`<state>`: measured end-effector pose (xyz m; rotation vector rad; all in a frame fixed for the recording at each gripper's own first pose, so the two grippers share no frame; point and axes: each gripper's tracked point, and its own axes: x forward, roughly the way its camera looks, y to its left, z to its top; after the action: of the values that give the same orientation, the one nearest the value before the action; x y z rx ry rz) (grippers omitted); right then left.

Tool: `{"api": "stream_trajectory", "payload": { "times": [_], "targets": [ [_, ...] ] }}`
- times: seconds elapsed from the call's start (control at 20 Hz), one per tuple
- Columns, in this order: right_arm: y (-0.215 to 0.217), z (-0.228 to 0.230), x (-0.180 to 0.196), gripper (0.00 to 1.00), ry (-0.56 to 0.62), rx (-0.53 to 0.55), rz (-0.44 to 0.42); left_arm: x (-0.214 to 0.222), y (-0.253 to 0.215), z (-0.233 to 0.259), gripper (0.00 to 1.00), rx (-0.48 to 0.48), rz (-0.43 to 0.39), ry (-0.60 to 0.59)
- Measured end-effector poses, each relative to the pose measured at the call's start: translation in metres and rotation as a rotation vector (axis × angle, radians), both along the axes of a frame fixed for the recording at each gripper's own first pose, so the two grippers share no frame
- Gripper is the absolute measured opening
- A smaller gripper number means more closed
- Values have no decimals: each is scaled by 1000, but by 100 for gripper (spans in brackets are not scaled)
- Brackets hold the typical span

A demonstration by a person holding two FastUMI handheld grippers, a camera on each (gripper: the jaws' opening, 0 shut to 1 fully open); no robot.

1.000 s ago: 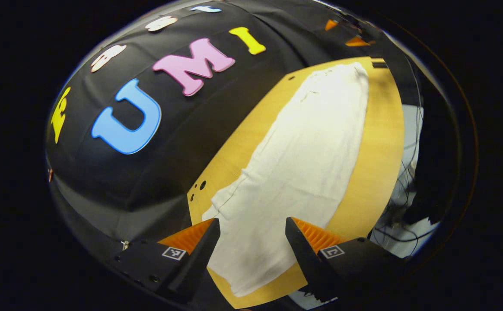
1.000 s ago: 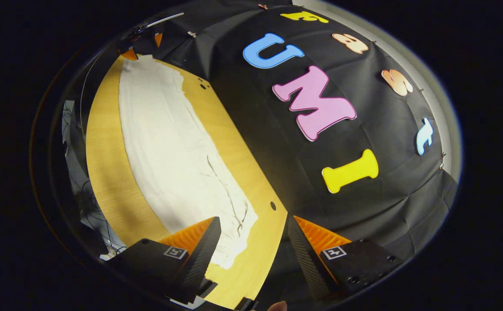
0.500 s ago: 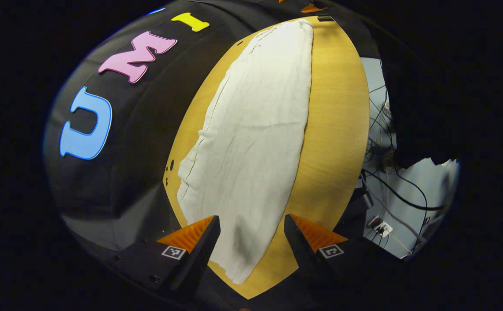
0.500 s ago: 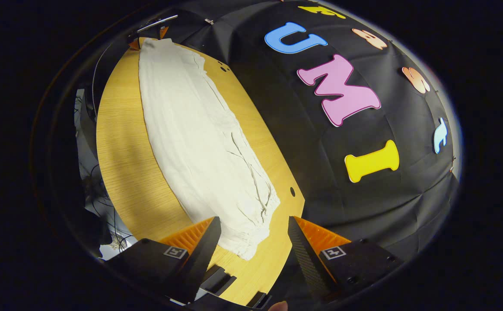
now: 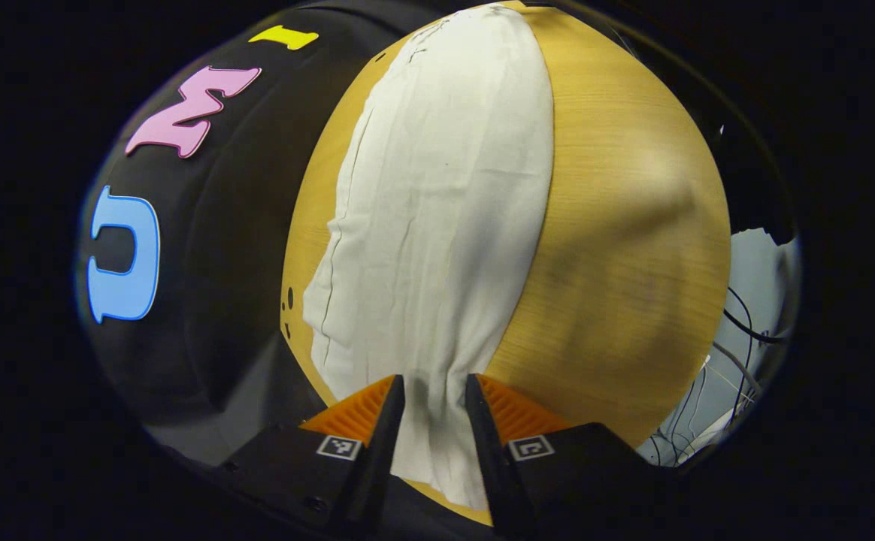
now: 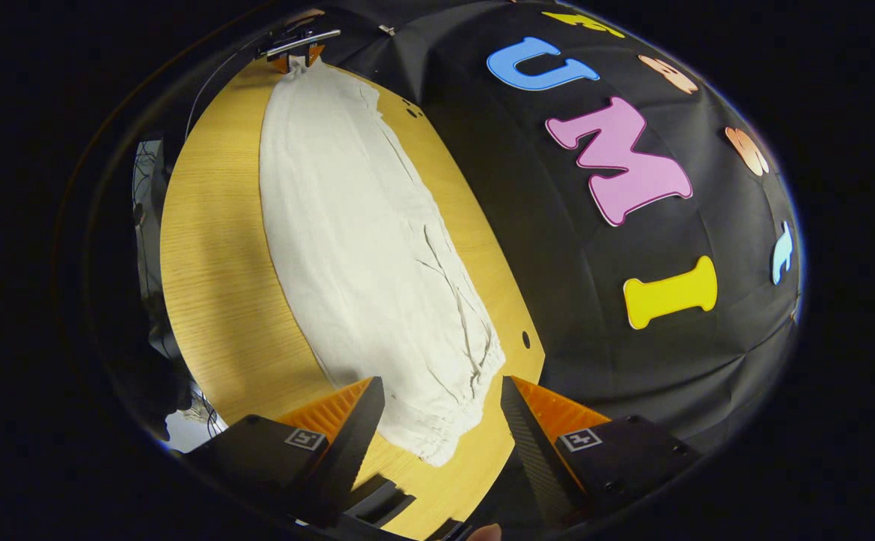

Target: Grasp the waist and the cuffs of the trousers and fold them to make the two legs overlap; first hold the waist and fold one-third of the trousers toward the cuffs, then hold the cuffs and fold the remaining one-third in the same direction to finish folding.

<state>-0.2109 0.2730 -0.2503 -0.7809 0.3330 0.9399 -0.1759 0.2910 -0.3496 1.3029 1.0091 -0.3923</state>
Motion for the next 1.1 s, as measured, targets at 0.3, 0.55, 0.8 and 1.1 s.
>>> {"api": "stream_trajectory", "payload": {
  "times": [0.3,0.55,0.8,1.1],
  "targets": [
    [16,-26,-8,96,40,-41,87,1,-1,-7,8,-10,52,15],
    [29,-42,-22,95,52,-45,203,1,-1,-7,7,6,71,36],
    [28,-41,-27,93,136,-28,235,2,-1,-8,7,37,93,59],
    [42,-55,-16,89,70,-88,293,6,-1,-9,7,38,99,38]
  ]
}}
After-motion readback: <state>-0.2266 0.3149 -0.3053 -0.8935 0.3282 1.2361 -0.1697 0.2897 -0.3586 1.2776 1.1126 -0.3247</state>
